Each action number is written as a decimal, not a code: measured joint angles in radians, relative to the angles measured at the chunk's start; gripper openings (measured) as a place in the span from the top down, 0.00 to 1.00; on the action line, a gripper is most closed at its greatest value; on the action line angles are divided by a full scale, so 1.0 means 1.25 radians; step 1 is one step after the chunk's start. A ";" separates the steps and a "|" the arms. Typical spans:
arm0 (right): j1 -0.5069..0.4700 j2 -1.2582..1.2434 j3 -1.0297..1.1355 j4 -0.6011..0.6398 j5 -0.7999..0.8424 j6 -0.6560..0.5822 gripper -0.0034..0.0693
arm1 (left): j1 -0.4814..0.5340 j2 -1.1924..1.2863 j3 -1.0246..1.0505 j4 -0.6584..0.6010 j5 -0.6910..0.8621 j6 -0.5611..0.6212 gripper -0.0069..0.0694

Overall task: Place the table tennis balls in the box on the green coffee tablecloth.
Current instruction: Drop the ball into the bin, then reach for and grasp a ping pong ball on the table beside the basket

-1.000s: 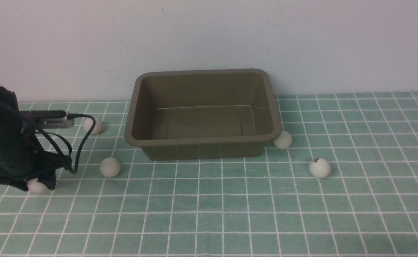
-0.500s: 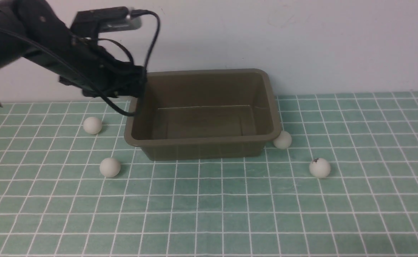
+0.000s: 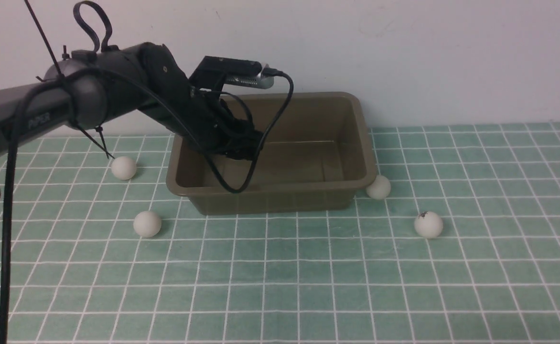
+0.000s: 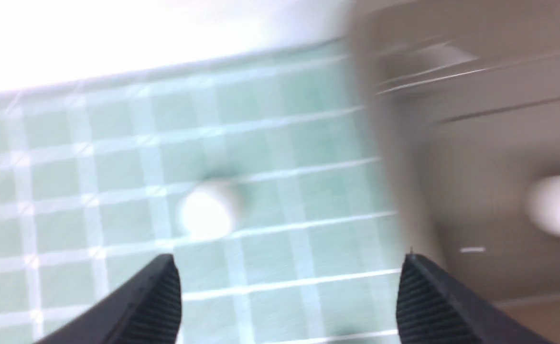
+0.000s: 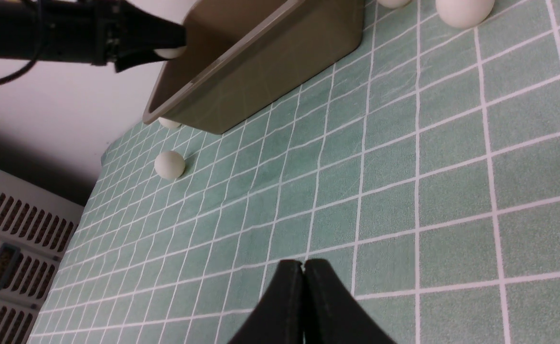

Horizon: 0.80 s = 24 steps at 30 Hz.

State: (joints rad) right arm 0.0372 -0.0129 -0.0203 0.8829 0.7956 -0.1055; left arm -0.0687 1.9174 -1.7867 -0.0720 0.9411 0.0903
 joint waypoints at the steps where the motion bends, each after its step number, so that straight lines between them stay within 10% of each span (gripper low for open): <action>1: 0.000 0.000 0.000 0.000 0.001 0.000 0.97 | 0.026 0.015 0.000 0.011 0.008 -0.019 0.20; 24: 0.000 0.000 -0.001 0.021 0.013 0.000 0.97 | 0.061 0.256 0.000 0.034 -0.173 -0.035 0.21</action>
State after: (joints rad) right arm 0.0372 -0.0129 -0.0215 0.9088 0.8118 -0.1055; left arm 0.0079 2.2379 -1.7867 -0.0297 0.7251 0.0460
